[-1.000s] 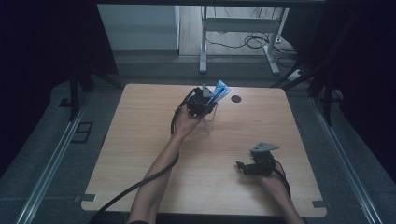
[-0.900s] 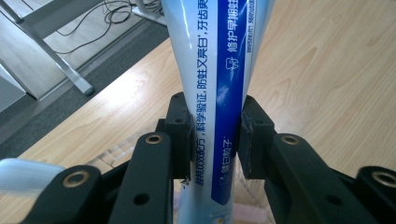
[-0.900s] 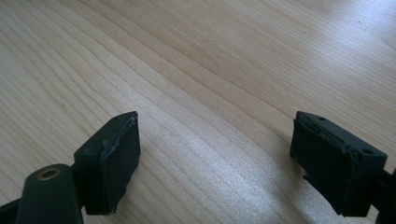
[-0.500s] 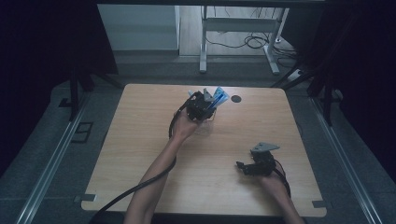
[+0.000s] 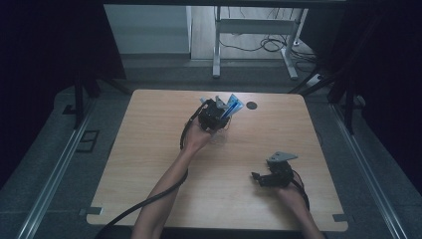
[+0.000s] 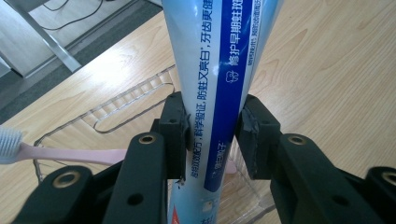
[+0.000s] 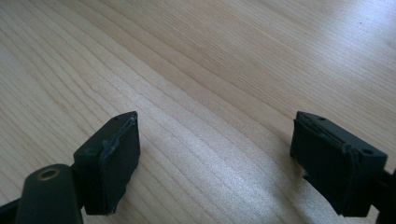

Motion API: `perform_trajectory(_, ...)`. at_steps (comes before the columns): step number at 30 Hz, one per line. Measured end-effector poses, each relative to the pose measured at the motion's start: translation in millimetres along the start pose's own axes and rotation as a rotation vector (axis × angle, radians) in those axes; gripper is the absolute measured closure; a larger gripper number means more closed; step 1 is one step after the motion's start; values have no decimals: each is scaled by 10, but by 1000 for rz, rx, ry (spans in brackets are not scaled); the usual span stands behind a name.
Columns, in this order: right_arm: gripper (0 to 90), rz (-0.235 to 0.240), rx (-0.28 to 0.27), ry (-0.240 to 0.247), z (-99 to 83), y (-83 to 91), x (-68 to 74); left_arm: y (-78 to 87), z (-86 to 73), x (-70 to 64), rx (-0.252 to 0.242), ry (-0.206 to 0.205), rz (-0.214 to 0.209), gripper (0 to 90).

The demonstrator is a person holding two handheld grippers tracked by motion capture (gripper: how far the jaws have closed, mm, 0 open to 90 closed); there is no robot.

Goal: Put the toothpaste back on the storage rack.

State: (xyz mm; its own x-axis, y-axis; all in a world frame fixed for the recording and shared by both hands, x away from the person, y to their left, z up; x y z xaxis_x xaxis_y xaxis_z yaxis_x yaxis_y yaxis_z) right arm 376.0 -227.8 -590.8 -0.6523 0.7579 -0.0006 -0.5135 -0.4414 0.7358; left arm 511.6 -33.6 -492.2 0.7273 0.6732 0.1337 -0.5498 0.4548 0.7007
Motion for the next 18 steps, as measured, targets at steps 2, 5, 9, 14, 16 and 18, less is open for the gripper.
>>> perform_trajectory(2, 160, 0, -1, 1, 1, -2, 0, -11, 13, -16, 7, -5, 0, 641)
perform_trajectory(5, 160, 0, -1, 1, 1, -1, 0, -4, 45, -25, -3, 10, -14, 594)
perform_trajectory(9, 160, 0, -1, 1, 1, -1, 0, 20, 53, -14, -10, 31, -28, 519)
perform_trajectory(14, 160, 1, 0, 0, 1, -1, 1, 38, 38, -2, 0, 44, -35, 452)
perform_trajectory(16, 161, 1, 0, 0, 1, -1, 1, 53, 34, 10, 1, 55, -48, 411)
perform_trajectory(18, 160, 1, 0, 0, 1, -1, 1, 74, 35, 13, -2, 70, -68, 388)
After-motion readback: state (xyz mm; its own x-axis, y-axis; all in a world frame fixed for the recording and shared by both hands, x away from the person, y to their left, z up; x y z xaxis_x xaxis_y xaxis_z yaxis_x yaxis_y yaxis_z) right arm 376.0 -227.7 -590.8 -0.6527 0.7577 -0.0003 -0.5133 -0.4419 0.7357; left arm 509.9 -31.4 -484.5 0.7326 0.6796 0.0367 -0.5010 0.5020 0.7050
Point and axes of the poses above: each handheld gripper's, and its own axes: y roughly backward along the jaws, z roughly out of its top, x roughly to its left, the point moved 7 cm from there along -y, roughly forward along the jaws, and after that the axes turned 4 degrees about x, right-handed, at the moved point
